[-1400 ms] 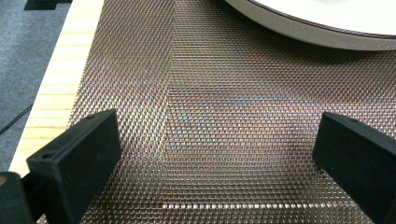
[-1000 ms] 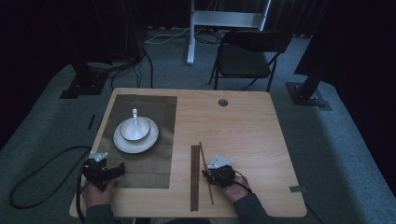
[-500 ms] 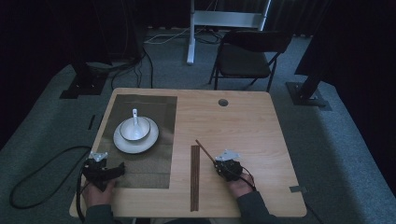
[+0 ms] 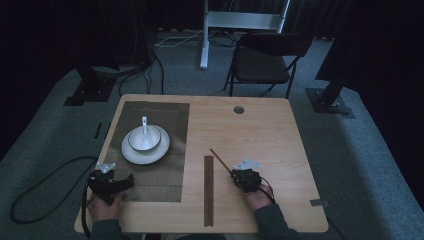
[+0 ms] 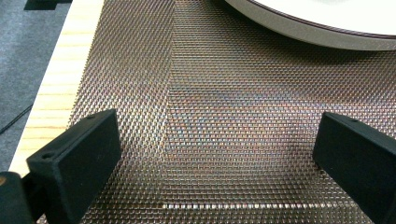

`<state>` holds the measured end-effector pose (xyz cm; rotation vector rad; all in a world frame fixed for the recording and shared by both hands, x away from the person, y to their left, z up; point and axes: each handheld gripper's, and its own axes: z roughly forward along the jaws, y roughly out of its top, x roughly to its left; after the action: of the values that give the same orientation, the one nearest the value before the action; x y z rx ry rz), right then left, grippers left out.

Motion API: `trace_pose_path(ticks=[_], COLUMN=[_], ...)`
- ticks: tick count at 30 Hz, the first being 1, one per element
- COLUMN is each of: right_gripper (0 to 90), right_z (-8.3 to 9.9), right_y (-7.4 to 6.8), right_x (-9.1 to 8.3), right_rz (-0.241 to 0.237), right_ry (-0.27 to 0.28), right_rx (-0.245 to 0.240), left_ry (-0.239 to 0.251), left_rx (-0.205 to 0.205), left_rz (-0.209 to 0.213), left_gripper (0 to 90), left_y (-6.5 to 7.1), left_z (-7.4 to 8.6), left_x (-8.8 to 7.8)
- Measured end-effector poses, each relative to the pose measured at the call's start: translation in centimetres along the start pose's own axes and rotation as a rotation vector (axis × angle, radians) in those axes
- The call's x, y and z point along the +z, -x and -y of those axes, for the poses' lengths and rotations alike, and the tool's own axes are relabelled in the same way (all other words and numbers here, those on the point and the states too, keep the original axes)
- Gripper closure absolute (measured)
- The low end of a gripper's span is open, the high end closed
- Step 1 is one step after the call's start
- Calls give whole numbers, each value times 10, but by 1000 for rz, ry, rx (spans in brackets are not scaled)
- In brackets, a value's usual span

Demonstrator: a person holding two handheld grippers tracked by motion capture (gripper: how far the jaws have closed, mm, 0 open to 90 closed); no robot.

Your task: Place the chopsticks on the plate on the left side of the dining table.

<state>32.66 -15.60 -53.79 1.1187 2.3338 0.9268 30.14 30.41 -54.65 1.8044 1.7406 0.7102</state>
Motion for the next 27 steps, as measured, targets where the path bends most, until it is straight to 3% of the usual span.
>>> trace_pose_path(ticks=[27], right_gripper=[845], right_z=[-2], right_y=[-1], right_x=[-5], right_rz=[-3], right_ry=[26], right_rx=[-10], left_ry=[0], left_rx=[0], left_rz=[0], left_gripper=[14], left_y=[0], left_z=[0], left_x=[0])
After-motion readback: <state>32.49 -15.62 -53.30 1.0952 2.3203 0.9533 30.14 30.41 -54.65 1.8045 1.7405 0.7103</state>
